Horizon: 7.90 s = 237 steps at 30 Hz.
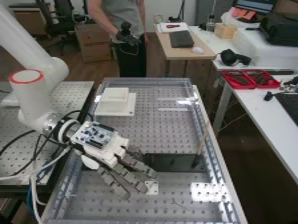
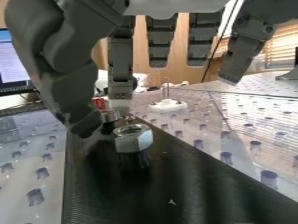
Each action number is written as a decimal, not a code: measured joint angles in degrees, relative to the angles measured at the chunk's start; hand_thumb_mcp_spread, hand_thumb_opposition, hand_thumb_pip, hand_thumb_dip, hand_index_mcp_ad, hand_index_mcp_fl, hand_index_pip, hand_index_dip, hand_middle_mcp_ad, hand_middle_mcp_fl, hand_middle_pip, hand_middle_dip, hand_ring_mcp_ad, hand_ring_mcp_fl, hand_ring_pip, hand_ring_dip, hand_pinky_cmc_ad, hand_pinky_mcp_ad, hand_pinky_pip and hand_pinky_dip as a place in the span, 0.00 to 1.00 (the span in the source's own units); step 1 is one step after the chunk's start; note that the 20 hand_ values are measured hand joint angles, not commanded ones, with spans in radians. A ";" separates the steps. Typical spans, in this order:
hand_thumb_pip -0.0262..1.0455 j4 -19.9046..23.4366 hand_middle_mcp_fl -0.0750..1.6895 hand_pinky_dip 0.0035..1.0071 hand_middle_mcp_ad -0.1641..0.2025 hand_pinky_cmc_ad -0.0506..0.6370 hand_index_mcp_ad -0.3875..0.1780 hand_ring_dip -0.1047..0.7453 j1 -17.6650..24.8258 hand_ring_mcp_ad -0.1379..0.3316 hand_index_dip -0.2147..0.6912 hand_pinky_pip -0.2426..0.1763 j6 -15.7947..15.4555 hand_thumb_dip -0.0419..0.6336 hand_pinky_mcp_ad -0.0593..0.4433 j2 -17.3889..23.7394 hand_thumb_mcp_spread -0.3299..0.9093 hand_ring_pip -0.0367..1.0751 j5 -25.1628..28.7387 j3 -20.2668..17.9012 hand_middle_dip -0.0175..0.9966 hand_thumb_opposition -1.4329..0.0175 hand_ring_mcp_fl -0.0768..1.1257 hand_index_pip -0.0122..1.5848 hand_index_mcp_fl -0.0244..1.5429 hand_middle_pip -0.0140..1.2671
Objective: Grab the bearing and place it in the white container
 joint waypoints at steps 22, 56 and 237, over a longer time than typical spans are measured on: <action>0.69 -0.91 0.04 0.51 0.54 0.65 0.40 0.20 -0.30 0.64 0.40 0.29 -0.16 0.42 0.73 -0.42 0.54 0.20 -1.02 0.98 0.25 0.44 0.06 0.94 0.01 0.11; 0.70 1.05 0.04 0.51 0.54 0.64 0.41 0.20 -1.10 0.64 0.37 0.29 -1.04 0.41 0.70 -0.68 0.54 0.20 -2.19 0.54 0.25 0.45 0.06 0.94 0.06 0.11; 0.56 -0.59 0.14 0.28 0.55 0.59 0.50 0.27 40.90 0.60 0.33 0.44 11.25 0.39 0.70 14.08 0.60 0.13 23.77 -13.78 0.25 0.33 0.07 0.85 0.46 0.11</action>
